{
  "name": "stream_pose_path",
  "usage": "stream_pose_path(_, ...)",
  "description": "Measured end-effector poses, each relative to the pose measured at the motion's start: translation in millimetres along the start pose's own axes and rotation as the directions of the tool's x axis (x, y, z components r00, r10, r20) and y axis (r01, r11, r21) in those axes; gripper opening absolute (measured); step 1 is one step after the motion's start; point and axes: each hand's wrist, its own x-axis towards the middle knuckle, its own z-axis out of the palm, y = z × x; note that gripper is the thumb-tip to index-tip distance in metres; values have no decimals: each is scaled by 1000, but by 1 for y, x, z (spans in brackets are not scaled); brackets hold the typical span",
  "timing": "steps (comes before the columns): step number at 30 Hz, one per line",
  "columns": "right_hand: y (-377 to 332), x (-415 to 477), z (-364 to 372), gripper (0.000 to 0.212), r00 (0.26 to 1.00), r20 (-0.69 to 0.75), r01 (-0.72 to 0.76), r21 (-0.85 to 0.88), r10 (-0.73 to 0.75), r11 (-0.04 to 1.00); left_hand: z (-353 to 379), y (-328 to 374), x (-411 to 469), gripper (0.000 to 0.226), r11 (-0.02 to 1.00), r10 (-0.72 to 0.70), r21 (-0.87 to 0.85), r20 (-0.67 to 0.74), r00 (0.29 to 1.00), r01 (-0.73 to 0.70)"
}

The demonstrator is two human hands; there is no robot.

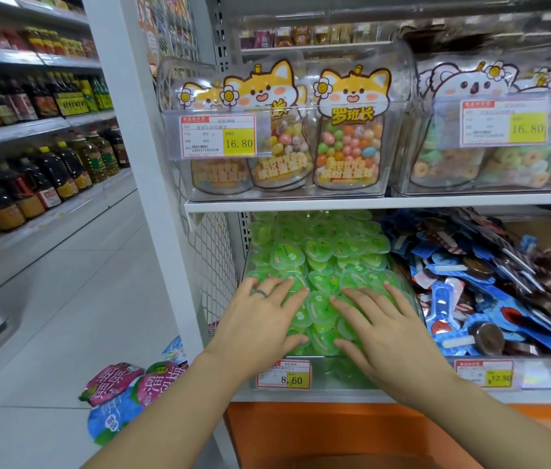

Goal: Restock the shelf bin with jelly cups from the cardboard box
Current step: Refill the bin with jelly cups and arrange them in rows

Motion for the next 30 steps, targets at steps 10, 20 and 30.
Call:
stream_pose_path(10, -1, -4, -5, 62, 1000, 11, 10, 21, -10, 1000, -8, 2, -5, 69, 999, -15, -50, 16, 1000, 16)
stream_pose_path(20, 20, -18, -6, 37, 977, -209, -19, 130, 46, 991, -10, 5, -7, 64, 997, 5, -78, -34, 999, -8)
stream_pose_path(30, 21, -12, 2, 27, 967, -232, -67, 159, 103, 985, -9, 17, -3, 60, 994, 68, -87, -45, 997, -72)
